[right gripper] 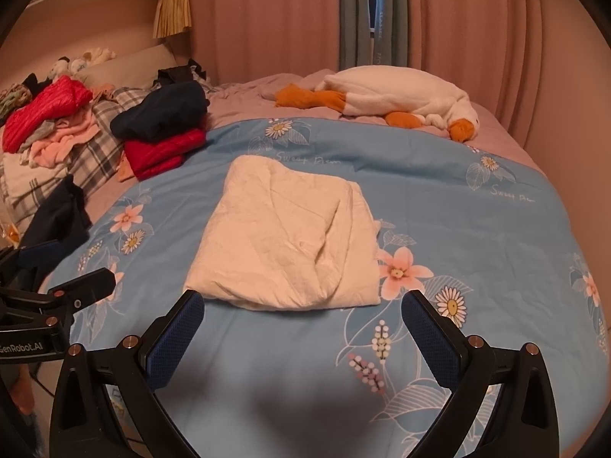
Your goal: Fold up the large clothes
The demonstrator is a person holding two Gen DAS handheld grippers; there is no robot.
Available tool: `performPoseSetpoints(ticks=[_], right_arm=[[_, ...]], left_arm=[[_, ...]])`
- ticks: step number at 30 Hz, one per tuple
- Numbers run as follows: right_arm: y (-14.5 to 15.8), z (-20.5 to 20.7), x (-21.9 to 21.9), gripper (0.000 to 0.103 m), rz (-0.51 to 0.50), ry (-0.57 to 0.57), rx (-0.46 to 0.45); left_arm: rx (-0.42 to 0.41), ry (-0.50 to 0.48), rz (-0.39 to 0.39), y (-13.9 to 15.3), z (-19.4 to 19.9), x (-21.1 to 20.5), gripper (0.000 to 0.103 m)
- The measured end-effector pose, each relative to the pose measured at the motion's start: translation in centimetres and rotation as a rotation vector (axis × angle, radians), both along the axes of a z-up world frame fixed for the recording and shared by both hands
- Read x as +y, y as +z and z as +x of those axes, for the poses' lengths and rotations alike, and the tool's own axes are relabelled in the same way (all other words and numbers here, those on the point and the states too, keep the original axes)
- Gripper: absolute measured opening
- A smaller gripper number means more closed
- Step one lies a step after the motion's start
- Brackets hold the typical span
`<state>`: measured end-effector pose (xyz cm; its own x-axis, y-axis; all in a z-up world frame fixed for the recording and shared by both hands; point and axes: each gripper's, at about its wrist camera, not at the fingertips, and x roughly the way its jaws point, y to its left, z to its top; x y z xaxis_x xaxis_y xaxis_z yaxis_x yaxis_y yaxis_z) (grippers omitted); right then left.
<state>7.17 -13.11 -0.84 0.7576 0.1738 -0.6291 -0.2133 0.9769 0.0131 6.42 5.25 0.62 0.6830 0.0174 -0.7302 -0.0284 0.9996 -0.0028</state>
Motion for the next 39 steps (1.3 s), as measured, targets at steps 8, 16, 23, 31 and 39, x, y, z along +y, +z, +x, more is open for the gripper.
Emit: performPoseSetpoints(ticks=[8, 16, 23, 31, 39], right_arm=[[0.02, -0.2, -0.07, 0.102, -0.002, -0.004, 0.001], [-0.02, -0.08, -0.16, 0.102, -0.004, -0.004, 0.006], [-0.1, -0.07, -0.32, 0.102, -0.007, -0.003, 0.011], [-0.2, -0.05, -0.46, 0.102, -0.007, -0.005, 0.016], [-0.22, -0.05, -0.48, 0.102, -0.009, -0.003, 0.014]], left_arm=[[0.001, -0.002, 0.003, -0.04, 0.16, 0.03, 0.103], [0.003, 0.001, 0.005, -0.07, 0.22, 0.17, 0.103], [0.004, -0.004, 0.005, -0.13, 0.22, 0.23, 0.103], [0.005, -0.005, 0.007, -0.1, 0.22, 0.22, 0.103], [0.005, -0.002, 0.009, -0.1, 0.35, 0.17, 0.103]])
